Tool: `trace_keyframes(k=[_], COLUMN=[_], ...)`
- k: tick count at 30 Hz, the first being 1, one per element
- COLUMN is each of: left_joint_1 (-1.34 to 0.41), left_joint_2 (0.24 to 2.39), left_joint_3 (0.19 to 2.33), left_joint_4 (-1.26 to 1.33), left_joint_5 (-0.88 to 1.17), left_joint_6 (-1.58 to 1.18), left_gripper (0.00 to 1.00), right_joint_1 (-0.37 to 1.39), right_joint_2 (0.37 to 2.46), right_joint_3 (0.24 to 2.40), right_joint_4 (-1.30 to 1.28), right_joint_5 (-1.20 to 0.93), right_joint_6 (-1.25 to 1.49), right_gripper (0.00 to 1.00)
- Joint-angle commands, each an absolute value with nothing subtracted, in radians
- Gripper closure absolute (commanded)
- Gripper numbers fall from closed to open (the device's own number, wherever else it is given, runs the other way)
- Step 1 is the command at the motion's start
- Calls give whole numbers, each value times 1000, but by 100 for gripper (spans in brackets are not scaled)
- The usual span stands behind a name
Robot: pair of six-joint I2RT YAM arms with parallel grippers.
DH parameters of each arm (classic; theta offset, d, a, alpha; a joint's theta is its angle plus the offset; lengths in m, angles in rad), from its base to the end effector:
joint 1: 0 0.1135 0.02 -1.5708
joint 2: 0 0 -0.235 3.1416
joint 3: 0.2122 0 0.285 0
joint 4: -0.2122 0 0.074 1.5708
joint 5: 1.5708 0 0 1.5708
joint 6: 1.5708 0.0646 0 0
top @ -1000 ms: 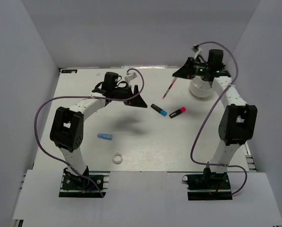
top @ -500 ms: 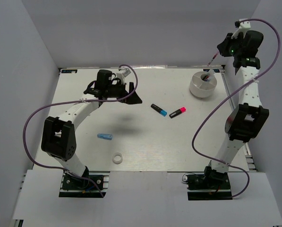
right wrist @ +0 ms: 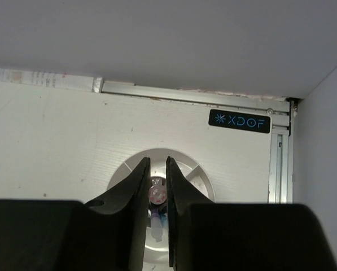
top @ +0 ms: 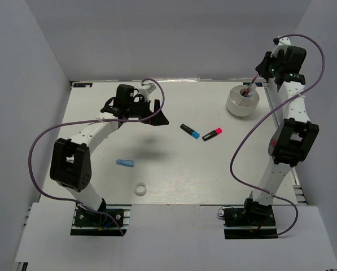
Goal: Sort the stationery into containers
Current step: Place the pen in the storage box, then pick up the pen from the center of the board.
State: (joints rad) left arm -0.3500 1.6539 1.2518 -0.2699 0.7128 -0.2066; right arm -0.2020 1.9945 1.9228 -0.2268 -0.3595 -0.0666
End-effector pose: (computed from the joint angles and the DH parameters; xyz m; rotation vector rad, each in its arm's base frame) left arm 0.3759 -0.1822 0.2174 0.5604 2.2005 -1.0962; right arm 0.5212 -0.0835 0.3281 -0.1216 1.8483 0.1490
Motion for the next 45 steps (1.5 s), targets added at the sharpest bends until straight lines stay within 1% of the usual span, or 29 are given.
trace_keyframes(k=[1, 3, 4, 5, 7, 8, 9, 12, 14, 15, 16, 18, 19, 20, 22, 24, 25, 27, 28, 29, 30, 31, 32, 33, 34, 36, 39, 40, 45], left_joint_1=[-351, -351, -351, -351, -351, -351, -351, -351, -374, -374, -374, -374, -374, -374, -374, -361, -360, -350, -350, -350, -350, -339, -339, -339, -339, -339, -339, -339, -339], left_joint_2=[1661, 1666, 1672, 1674, 1674, 1677, 1678, 1716, 1791, 1824, 1853, 1931, 1948, 1965, 1983, 1976, 1968, 1916, 1893, 1864, 1794, 1758, 1725, 1692, 1637, 1605, 1582, 1571, 1529], left_joint_3=[1281, 1292, 1296, 1301, 1307, 1310, 1313, 1359, 1450, 1488, 1527, 1620, 1620, 1647, 1654, 1649, 1644, 1602, 1577, 1577, 1478, 1445, 1416, 1358, 1335, 1281, 1252, 1221, 1169], left_joint_4=[-287, -298, -304, -314, -322, -325, -330, -380, -497, -540, -619, -662, -667, -672, -643, -620, -614, -598, -585, -559, -513, -491, -467, -416, -396, -353, -339, -331, -317], left_joint_5=[699, 689, 698, 704, 722, 744, 749, 811, 834, 862, 877, 909, 908, 896, 864, 879, 885, 887, 884, 885, 894, 897, 888, 879, 871, 880, 905, 908, 881], left_joint_6=[-186, -181, -161, -144, -103, -88, -60, -3, 131, 173, 246, 285, 291, 304, 311, 267, 253, 226, 210, 210, 155, 140, 100, 75, 61, 17, -27, -37, -40], left_gripper=[2, 2, 2, 2, 2, 2, 2, 2, 5, 6, 10, 15, 15, 17, 18, 18, 18, 14, 9, 4, 2, 2, 2, 2, 2, 2, 2, 2, 2], right_joint_1=[-207, -207, -206, -207, -206, -204, -204, -207, -209, -209, -210, -210, -210, -213, -206, -190, -177, -144, -115, -98, -39, -16, -2, 70, 89, 154, 215, 234, 279], right_joint_2=[1986, 1990, 1991, 1993, 1991, 1990, 1979, 1928, 1890, 1881, 1872, 1804, 1804, 1758, 1711, 1631, 1611, 1540, 1501, 1485, 1470, 1456, 1457, 1460, 1479, 1502, 1557, 1607, 1745], right_joint_3=[1898, 1887, 1882, 1875, 1875, 1873, 1875, 1875, 1882, 1906, 1919, 1919, 1908, 1898, 1836, 1757, 1665, 1573, 1480, 1435, 1399, 1341, 1319, 1306, 1287, 1273, 1244, 1249, 1282], right_joint_4=[-213, -215, -215, -212, -218, -228, -233, -241, -253, -274, -290, -333, -353, -382, -484, -514, -526, -535, -525, -514, -503, -483, -474, -472, -471, -465, -419, -419, -371], right_joint_5=[-397, -403, -405, -405, -417, -417, -419, -430, -428, -433, -451, -500, -529, -560, -667, -709, -718, -707, -695, -680, -643, -621, -603, -576, -563, -520, -447, -431, -365], right_joint_6=[-89, -89, -87, -83, -83, -81, -80, -65, -60, -54, -52, -51, -60, -78, -175, -213, -239, -281, -319, -333, -348, -356, -350, -342, -339, -347, -364, -370, -370], right_gripper=[100, 99, 95, 83, 71, 53, 48, 40, 37, 37, 37, 38, 38, 40, 45, 49, 50, 54, 55, 55, 55, 55, 55, 55, 55, 54, 50, 48, 47])
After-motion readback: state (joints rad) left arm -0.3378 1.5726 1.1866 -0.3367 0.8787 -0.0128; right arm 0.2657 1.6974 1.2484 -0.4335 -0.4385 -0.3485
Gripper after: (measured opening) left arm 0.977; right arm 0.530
